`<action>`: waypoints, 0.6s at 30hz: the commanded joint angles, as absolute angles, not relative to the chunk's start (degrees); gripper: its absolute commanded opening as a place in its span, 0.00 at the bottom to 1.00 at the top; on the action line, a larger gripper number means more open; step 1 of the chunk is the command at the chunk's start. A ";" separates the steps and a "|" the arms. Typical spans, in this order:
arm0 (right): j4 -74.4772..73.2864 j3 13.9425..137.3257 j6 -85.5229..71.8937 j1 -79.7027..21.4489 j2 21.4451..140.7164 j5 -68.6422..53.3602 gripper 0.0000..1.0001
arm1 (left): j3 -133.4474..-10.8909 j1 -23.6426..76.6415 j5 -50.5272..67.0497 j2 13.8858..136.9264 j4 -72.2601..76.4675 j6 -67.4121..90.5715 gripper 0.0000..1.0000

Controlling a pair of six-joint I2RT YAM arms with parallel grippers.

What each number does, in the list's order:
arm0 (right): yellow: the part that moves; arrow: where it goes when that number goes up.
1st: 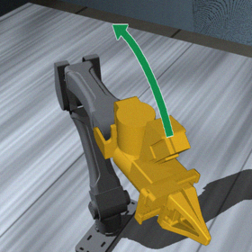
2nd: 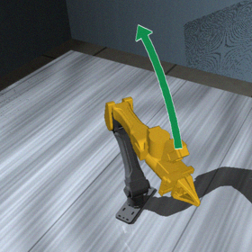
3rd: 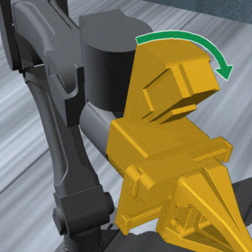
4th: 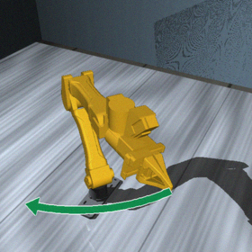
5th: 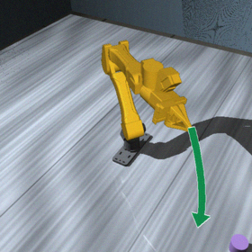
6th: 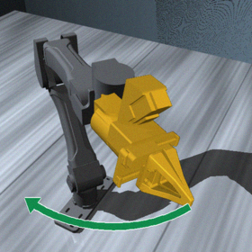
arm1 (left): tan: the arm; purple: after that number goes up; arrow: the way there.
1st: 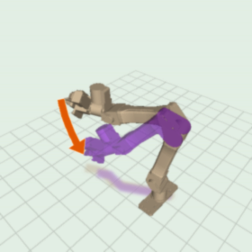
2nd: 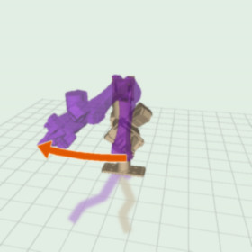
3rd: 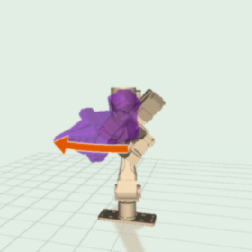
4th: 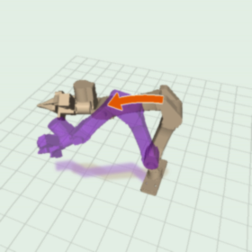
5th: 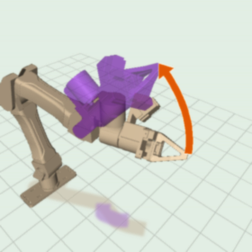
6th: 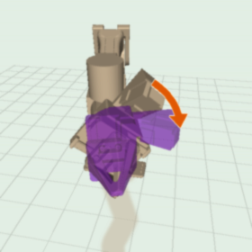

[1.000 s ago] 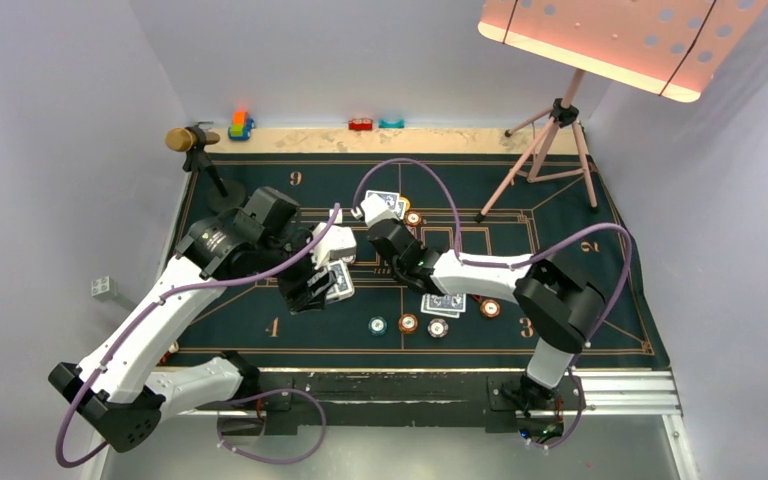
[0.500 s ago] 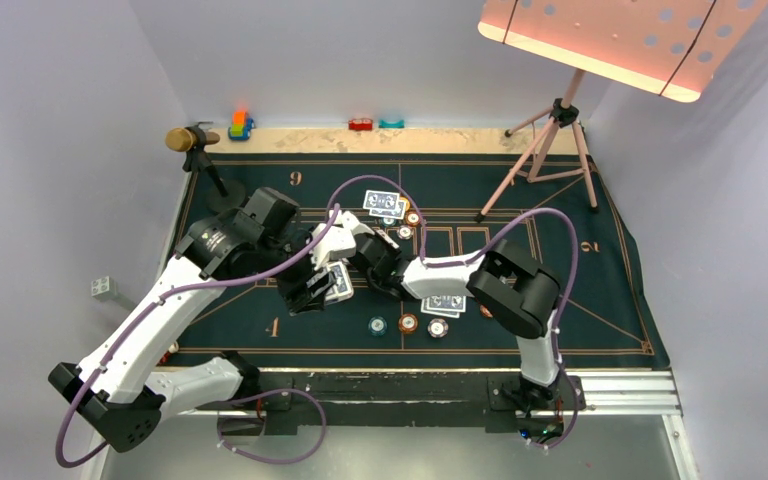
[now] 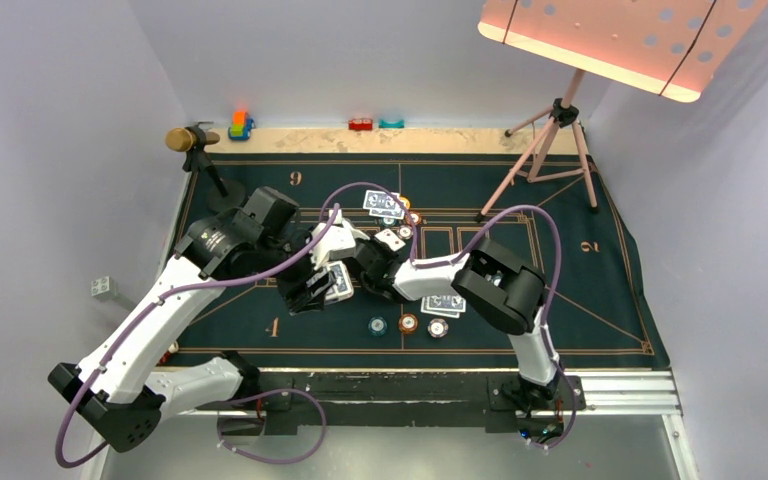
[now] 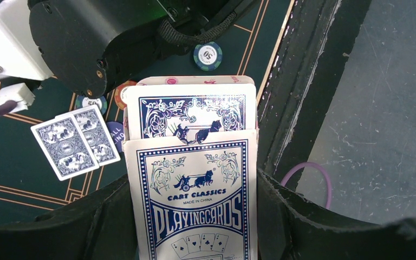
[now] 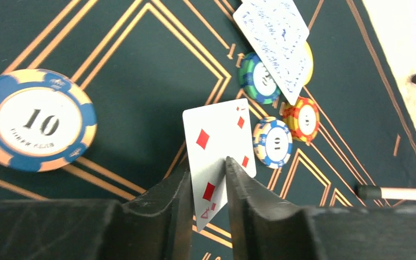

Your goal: Distribute texas hold em gaming equipment

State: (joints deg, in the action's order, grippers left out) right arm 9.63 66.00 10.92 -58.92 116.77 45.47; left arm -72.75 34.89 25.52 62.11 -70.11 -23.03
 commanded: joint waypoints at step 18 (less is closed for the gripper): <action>2.82 64.47 -9.38 -54.48 101.09 27.60 0.68 | -75.53 34.66 27.07 61.11 -70.08 -22.41 0.00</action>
